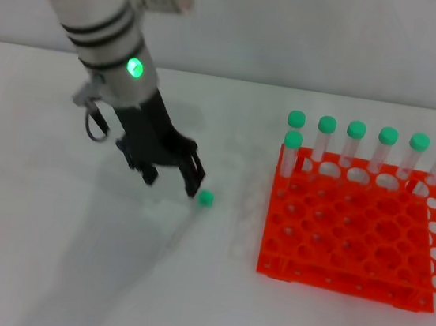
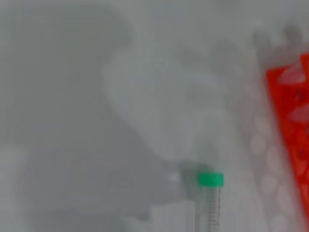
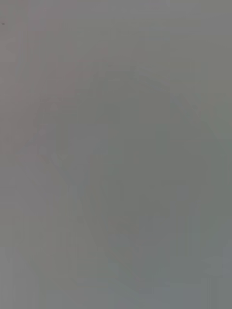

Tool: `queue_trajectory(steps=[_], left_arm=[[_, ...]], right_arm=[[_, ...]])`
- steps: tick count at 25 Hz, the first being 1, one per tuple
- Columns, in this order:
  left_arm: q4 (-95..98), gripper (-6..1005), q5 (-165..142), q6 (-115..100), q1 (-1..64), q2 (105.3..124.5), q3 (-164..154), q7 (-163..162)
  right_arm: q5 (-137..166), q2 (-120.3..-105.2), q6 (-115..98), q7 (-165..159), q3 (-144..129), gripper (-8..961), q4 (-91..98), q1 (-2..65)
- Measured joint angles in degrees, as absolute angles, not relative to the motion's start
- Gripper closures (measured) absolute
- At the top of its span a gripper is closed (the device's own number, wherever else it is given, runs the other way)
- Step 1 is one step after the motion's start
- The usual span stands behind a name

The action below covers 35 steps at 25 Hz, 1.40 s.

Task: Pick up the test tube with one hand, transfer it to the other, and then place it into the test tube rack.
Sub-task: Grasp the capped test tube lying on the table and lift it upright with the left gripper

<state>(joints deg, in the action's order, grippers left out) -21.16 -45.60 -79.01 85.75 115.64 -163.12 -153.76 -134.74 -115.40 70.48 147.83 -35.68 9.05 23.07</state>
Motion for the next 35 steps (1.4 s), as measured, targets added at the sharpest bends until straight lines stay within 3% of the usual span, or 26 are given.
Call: queue_trajectory(steps=[3, 5, 6, 8, 35], left_arm=[[-21.16, 261, -45.60, -79.01, 85.75, 115.64, -163.12, -153.76], [-18.49, 310, -51.38, -76.56, 87.29, 118.61, -163.09, -157.70], [-17.45, 352, -51.49, -76.30, 87.21, 118.74, -163.06, -157.96], [-15.97, 438, -51.54, -76.12, 86.83, 118.75, -163.04, -158.35], [-9.87, 561, -54.87, -70.05, 81.91, 119.08, -163.04, -159.94]], right_arm=[[-134.74, -115.40, 70.51, 147.83, -35.69, 103, 9.05, 22.94], [-134.74, -115.40, 70.63, 147.83, -35.68, 104, 9.05, 22.87], [-134.74, -115.39, 70.70, 147.83, -35.69, 104, 9.05, 22.84], [-134.74, -115.39, 70.72, 147.83, -35.68, 105, 9.05, 22.77], [-134.73, -115.13, 70.77, 147.93, -35.68, 114, 9.71, 22.92]])
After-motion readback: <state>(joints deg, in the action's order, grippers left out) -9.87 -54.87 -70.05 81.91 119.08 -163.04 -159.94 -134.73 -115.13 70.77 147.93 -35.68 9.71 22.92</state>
